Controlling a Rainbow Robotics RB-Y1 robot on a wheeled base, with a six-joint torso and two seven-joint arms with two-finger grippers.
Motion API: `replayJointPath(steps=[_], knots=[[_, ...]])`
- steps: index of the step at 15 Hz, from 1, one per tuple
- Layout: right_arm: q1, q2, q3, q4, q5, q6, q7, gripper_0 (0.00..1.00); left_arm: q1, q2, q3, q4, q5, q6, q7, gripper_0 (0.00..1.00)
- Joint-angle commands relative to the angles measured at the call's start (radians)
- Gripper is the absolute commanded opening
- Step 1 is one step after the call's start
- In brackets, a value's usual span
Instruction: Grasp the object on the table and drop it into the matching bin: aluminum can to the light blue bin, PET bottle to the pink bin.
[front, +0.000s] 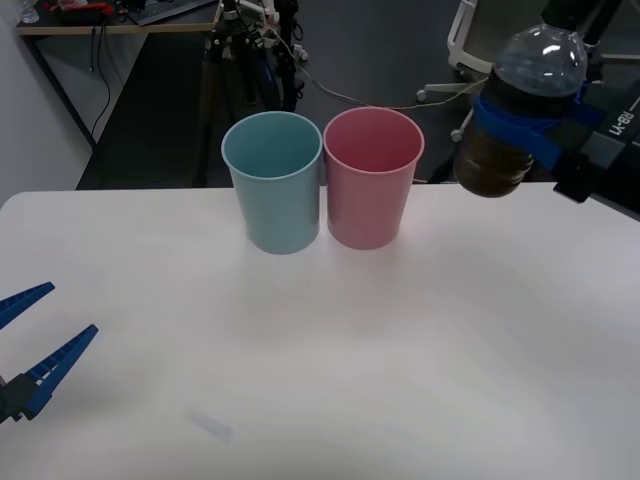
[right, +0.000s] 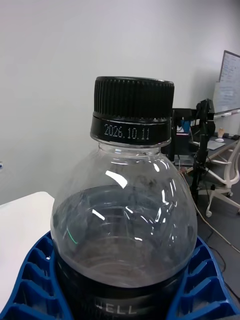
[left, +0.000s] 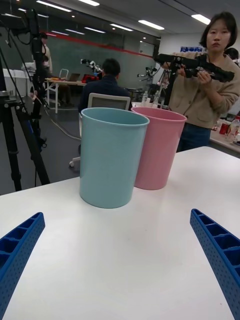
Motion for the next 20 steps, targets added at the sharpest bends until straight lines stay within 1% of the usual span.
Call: replayJointPath(steps=[1, 3, 5, 8, 11, 13, 15, 18, 20], knots=[[-0.162, -0.011, 0.127, 0.038, -0.039, 0.021, -0.011, 0.0, 0.0, 0.0, 0.0, 0.0, 0.0, 0.0, 0.0, 1.0], [-0.323, -0.009, 0.251, 0.101, -0.039, 0.029, -0.018, 0.0, 0.0, 0.0, 0.0, 0.0, 0.0, 0.0, 0.0, 1.0], [-0.498, 0.014, 0.384, 0.181, -0.044, 0.053, -0.029, 0.0, 0.0, 0.0, 0.0, 0.0, 0.0, 0.0, 0.0, 1.0], [-0.648, 0.075, 0.503, 0.279, -0.041, 0.102, -0.031, 0.0, 0.0, 0.0, 0.0, 0.0, 0.0, 0.0, 0.0, 1.0], [-0.754, 0.166, 0.584, 0.387, -0.029, 0.135, -0.02, 0.0, 0.0, 0.0, 0.0, 0.0, 0.0, 0.0, 0.0, 1.0], [-0.791, 0.235, 0.598, 0.459, -0.009, 0.154, -0.008, 0.0, 0.0, 0.0, 0.0, 0.0, 0.0, 0.0, 0.0, 1.0], [-0.816, 0.315, 0.601, 0.539, 0.082, 0.174, -0.008, 0.0, 0.0, 0.0, 0.0, 0.0, 0.0, 0.0, 0.0, 1.0], [-0.842, 0.417, 0.601, 0.663, 0.198, 0.174, -0.021, 0.0, 0.0, 0.0, 0.0, 0.0, 0.0, 0.0, 0.0, 1.0], [-0.855, 0.476, 0.601, 0.726, 0.245, 0.176, -0.029, 0.0, 0.0, 0.0, 0.0, 0.0, 0.0, 0.0, 0.0, 1.0]])
